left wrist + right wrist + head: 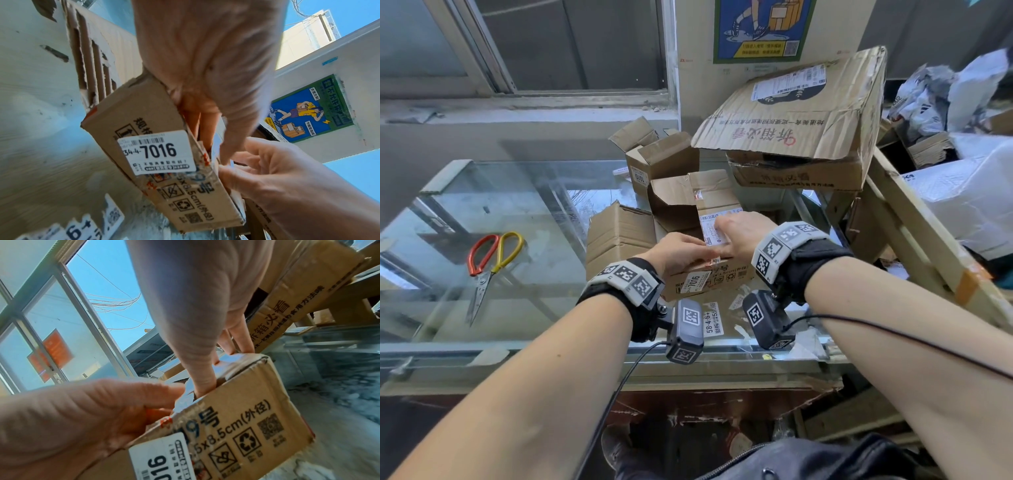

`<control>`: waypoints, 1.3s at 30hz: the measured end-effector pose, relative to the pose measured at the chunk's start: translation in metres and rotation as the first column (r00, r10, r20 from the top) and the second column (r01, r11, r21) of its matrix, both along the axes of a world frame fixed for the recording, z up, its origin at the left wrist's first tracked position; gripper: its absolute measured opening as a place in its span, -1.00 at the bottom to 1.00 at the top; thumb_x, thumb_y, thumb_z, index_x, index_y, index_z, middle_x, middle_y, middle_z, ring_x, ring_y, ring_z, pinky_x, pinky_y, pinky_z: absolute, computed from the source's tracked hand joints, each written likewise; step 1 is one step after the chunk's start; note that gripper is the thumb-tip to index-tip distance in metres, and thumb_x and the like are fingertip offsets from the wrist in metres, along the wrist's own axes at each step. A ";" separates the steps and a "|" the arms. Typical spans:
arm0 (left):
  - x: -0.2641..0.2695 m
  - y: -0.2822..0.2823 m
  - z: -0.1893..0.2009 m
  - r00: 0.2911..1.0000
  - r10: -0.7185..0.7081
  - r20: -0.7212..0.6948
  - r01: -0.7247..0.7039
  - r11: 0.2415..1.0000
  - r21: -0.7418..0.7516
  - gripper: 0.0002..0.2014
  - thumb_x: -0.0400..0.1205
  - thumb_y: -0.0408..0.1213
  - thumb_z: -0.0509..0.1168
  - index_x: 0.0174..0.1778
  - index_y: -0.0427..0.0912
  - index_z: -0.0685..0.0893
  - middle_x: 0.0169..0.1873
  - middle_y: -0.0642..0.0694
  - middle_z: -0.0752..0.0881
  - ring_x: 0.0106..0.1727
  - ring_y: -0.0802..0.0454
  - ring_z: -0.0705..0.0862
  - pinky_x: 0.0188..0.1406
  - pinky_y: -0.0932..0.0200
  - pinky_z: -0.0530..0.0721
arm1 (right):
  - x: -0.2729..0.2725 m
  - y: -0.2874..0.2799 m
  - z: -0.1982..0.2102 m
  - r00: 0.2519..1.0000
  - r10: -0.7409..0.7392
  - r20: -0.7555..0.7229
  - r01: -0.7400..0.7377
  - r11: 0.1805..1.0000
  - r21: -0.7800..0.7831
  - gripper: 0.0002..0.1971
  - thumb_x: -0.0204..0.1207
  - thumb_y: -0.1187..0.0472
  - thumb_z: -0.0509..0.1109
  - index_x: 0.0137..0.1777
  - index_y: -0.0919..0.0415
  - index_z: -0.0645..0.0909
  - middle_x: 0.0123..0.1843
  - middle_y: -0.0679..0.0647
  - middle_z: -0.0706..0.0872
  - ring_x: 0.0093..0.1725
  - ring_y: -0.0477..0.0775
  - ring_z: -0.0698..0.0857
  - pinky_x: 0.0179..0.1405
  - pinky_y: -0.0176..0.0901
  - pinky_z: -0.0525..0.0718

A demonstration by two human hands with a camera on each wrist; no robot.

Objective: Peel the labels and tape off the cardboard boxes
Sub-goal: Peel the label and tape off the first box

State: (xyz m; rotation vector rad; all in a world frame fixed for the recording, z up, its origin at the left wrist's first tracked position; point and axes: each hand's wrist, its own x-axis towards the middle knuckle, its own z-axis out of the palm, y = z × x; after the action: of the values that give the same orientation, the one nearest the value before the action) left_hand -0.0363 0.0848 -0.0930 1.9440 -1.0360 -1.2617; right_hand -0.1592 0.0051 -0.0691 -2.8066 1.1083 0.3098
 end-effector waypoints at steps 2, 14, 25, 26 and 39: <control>-0.001 0.000 -0.003 0.996 0.067 0.052 -0.066 0.997 -0.035 -0.74 0.47 -0.18 0.54 0.02 -0.22 0.81 -0.30 -0.06 0.76 -0.36 0.14 0.68 -0.48 0.35 0.63 | -0.001 0.000 0.002 1.000 -0.006 0.005 0.006 1.000 -0.004 -0.63 0.57 -0.04 0.35 0.23 0.19 0.50 0.17 0.11 0.69 0.12 0.18 0.66 0.07 -0.01 0.61; -0.015 -0.007 0.007 0.967 0.219 0.130 -0.226 0.973 0.045 -0.64 0.43 -0.11 0.59 -0.09 -0.30 0.68 -0.31 -0.13 0.70 -0.36 0.06 0.66 -0.50 0.22 0.51 | 0.001 0.001 -0.002 1.000 0.004 0.013 -0.004 0.997 -0.072 -0.63 0.56 -0.06 0.36 0.21 0.18 0.47 0.14 0.13 0.70 0.09 0.16 0.68 -0.12 -0.10 0.51; -0.013 -0.002 0.012 0.957 0.262 -0.122 -0.245 0.959 0.140 -0.71 0.42 -0.26 0.59 -0.07 -0.34 0.75 -0.16 -0.27 0.81 -0.26 -0.11 0.76 -0.12 -0.01 0.75 | -0.002 0.001 -0.008 0.998 -0.026 0.055 0.031 0.994 -0.107 -0.50 0.55 -0.15 0.33 0.30 0.19 0.42 0.18 0.14 0.69 0.11 0.17 0.68 -0.10 -0.10 0.55; -0.013 -0.002 0.013 0.959 0.254 -0.128 -0.236 0.961 0.142 -0.73 0.42 -0.26 0.59 -0.08 -0.33 0.75 -0.17 -0.26 0.81 -0.26 -0.10 0.76 -0.10 -0.01 0.75 | -0.003 0.000 -0.008 0.997 -0.038 0.061 0.044 0.994 -0.103 -0.48 0.54 -0.17 0.33 0.31 0.20 0.42 0.19 0.14 0.69 0.12 0.18 0.67 -0.08 -0.08 0.57; -0.024 -0.011 0.002 0.972 0.217 0.088 -0.218 0.976 0.006 -0.71 0.39 -0.16 0.59 -0.21 -0.18 0.62 -0.32 -0.06 0.68 -0.28 0.09 0.65 -0.42 0.22 0.55 | -0.015 -0.018 0.012 0.973 -0.192 0.127 0.161 0.962 0.221 -0.54 0.34 0.11 0.61 0.20 0.17 0.58 0.35 0.09 0.57 0.32 0.10 0.54 0.22 -0.12 0.51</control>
State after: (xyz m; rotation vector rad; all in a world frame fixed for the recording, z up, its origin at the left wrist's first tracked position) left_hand -0.0604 0.0735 -0.0914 2.0764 -0.8293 -1.0756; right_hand -0.1745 -0.0132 -0.0576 -2.4829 1.2058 0.1865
